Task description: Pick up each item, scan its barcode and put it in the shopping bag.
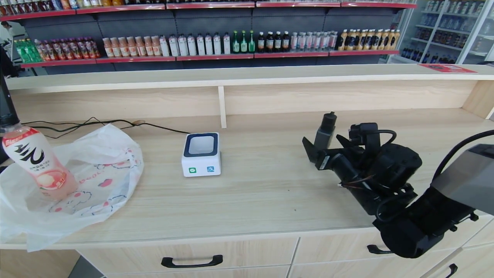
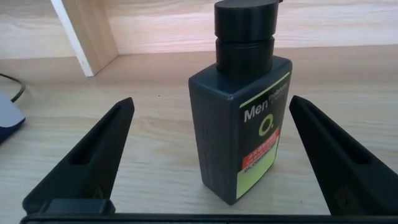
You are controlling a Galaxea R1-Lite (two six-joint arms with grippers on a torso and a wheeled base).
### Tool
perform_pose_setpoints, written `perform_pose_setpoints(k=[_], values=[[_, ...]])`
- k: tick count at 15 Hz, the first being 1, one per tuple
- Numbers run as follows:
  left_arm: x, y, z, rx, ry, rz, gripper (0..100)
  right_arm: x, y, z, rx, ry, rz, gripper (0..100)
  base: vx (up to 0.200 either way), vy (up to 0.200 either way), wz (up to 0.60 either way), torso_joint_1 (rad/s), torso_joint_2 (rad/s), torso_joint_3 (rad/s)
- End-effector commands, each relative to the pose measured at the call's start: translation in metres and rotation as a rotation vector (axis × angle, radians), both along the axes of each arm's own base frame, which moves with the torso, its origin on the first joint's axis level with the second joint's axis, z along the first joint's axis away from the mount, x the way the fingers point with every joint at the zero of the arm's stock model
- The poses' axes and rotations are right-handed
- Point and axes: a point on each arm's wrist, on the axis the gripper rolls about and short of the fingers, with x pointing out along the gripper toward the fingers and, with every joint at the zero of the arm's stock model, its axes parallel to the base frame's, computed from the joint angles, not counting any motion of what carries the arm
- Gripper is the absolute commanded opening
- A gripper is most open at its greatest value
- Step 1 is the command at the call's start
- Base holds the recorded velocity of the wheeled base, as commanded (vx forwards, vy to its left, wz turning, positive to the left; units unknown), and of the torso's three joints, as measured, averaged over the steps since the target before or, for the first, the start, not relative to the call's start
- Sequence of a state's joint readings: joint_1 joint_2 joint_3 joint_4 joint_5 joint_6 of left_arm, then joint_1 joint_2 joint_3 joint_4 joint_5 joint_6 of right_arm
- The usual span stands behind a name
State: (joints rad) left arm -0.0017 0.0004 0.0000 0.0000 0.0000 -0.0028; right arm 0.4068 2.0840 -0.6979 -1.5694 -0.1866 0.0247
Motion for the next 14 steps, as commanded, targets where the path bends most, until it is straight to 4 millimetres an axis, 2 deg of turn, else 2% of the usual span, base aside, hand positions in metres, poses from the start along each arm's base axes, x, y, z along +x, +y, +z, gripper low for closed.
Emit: perform_pose_setpoints(k=[1, 8, 14], values=[[0.000, 0.000, 0.000, 0.000, 0.000, 0.000, 100, 0.006, -0.002, -0.005, -0.002, 0.006, -0.013, 100, 0.000, 0.000, 0.00, 0.000, 0.00, 0.000], [0.000, 0.000, 0.000, 0.000, 0.000, 0.000, 100, 0.024, -0.029, -0.018, 0.000, 0.034, -0.105, 100, 0.000, 0.000, 0.00, 0.000, 0.00, 0.000], [0.000, 0.000, 0.000, 0.000, 0.000, 0.000, 100, 0.023, -0.029, -0.015, 0.005, 0.026, -0.100, 100, 0.000, 0.000, 0.00, 0.000, 0.00, 0.000]])
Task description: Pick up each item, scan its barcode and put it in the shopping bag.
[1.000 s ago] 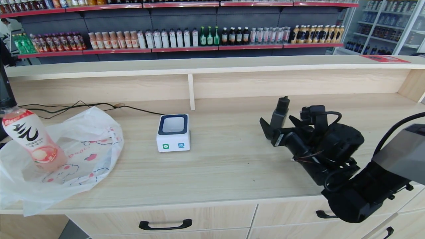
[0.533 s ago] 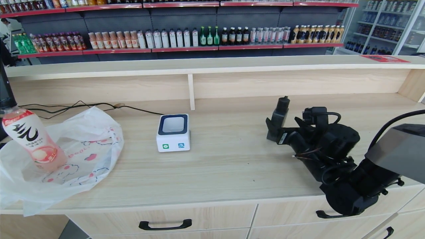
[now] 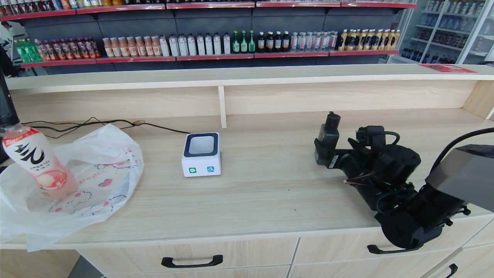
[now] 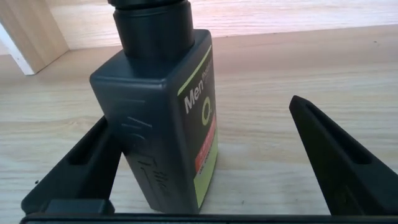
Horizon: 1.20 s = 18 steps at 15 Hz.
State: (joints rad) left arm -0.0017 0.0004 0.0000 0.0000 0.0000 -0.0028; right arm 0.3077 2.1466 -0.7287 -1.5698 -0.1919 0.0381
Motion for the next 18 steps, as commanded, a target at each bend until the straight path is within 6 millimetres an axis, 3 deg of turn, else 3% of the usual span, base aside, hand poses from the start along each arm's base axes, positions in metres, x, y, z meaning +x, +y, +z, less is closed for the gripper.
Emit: perform_pose_setpoints(k=[1, 11, 17, 18], values=[[0.000, 0.000, 0.000, 0.000, 0.000, 0.000, 100, 0.000, 0.001, 0.002, 0.003, -0.007, 0.012, 100, 0.000, 0.000, 0.00, 0.000, 0.00, 0.000], [0.000, 0.000, 0.000, 0.000, 0.000, 0.000, 100, 0.022, 0.008, -0.009, -0.016, -0.027, 0.069, 100, 0.000, 0.000, 0.00, 0.000, 0.00, 0.000], [0.000, 0.000, 0.000, 0.000, 0.000, 0.000, 100, 0.022, 0.007, -0.008, -0.009, -0.031, 0.059, 100, 0.000, 0.000, 0.00, 0.000, 0.00, 0.000], [0.000, 0.000, 0.000, 0.000, 0.000, 0.000, 100, 0.021, 0.007, -0.007, -0.010, -0.032, 0.058, 0, 0.000, 0.000, 0.00, 0.000, 0.00, 0.000]])
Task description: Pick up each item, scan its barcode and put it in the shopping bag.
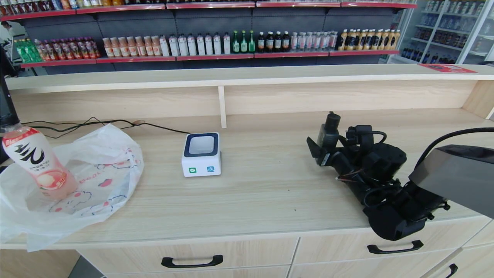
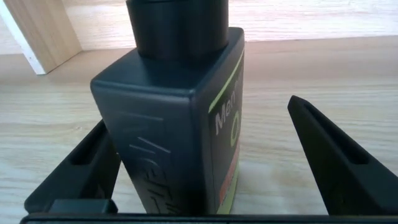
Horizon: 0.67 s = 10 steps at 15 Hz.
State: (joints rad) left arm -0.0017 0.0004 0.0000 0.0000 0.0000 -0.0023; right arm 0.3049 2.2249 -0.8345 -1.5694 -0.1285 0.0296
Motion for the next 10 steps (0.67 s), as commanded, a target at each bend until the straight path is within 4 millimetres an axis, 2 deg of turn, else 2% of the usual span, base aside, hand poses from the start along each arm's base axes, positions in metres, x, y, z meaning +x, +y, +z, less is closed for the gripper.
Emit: perform_pose_setpoints(k=[1, 7, 10], values=[[0.000, 0.000, 0.000, -0.001, 0.000, 0.000, 100, 0.000, 0.000, 0.004, 0.002, -0.014, 0.000, 0, 0.000, 0.000, 0.00, 0.000, 0.00, 0.000], [0.000, 0.000, 0.000, -0.001, 0.000, 0.000, 100, -0.001, 0.005, 0.015, 0.019, -0.047, 0.016, 0, 0.000, 0.000, 0.00, 0.000, 0.00, 0.000], [0.000, 0.000, 0.000, -0.001, 0.000, 0.000, 100, -0.011, 0.002, 0.023, 0.020, -0.048, 0.013, 0, 0.000, 0.000, 0.00, 0.000, 0.00, 0.000]])
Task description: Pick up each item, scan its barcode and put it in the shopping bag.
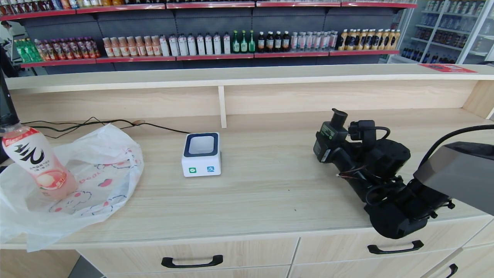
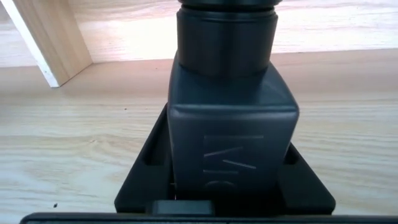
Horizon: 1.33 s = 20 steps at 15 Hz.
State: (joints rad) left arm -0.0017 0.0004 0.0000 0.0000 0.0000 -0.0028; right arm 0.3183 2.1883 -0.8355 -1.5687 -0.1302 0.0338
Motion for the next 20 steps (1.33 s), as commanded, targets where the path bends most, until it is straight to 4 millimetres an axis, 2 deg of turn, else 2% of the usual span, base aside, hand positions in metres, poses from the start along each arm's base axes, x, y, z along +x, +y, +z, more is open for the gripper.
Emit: perform_pose_setpoints(k=[1, 4, 5, 7, 8, 11, 14, 17, 20], values=[[0.000, 0.000, 0.000, 0.000, 0.000, 0.000, 100, -0.010, -0.003, 0.013, 0.006, -0.019, 0.001, 0, 0.000, 0.000, 0.00, 0.000, 0.00, 0.000], [0.000, 0.000, 0.000, 0.000, 0.000, 0.000, 100, -0.027, -0.003, 0.030, 0.016, -0.045, 0.021, 0, 0.000, 0.000, 0.00, 0.000, 0.00, 0.000], [0.000, 0.000, 0.000, 0.000, 0.000, 0.000, 100, -0.048, 0.003, 0.040, 0.017, -0.048, 0.058, 0, 0.000, 0.000, 0.00, 0.000, 0.00, 0.000], [0.000, 0.000, 0.000, 0.000, 0.000, 0.000, 100, -0.073, 0.004, 0.050, 0.019, -0.051, 0.086, 0, 0.000, 0.000, 0.00, 0.000, 0.00, 0.000], [0.000, 0.000, 0.000, 0.000, 0.000, 0.000, 100, -0.092, 0.008, 0.059, 0.023, -0.067, 0.122, 0, 0.000, 0.000, 0.00, 0.000, 0.00, 0.000], [0.000, 0.000, 0.000, 0.000, 0.000, 0.000, 100, -0.137, -0.006, 0.075, 0.026, -0.095, 0.148, 0, 0.000, 0.000, 0.00, 0.000, 0.00, 0.000], [0.000, 0.000, 0.000, 0.000, 0.000, 0.000, 100, -0.163, -0.020, 0.086, 0.068, -0.128, 0.152, 0, 0.000, 0.000, 0.00, 0.000, 0.00, 0.000], [0.000, 0.000, 0.000, 0.000, 0.000, 0.000, 100, -0.170, -0.021, 0.089, 0.147, -0.119, 0.194, 0, 0.000, 0.000, 0.00, 0.000, 0.00, 0.000], [0.000, 0.000, 0.000, 0.000, 0.000, 0.000, 100, -0.157, -0.011, 0.087, 0.193, -0.091, 0.332, 0, 0.000, 0.000, 0.00, 0.000, 0.00, 0.000]])
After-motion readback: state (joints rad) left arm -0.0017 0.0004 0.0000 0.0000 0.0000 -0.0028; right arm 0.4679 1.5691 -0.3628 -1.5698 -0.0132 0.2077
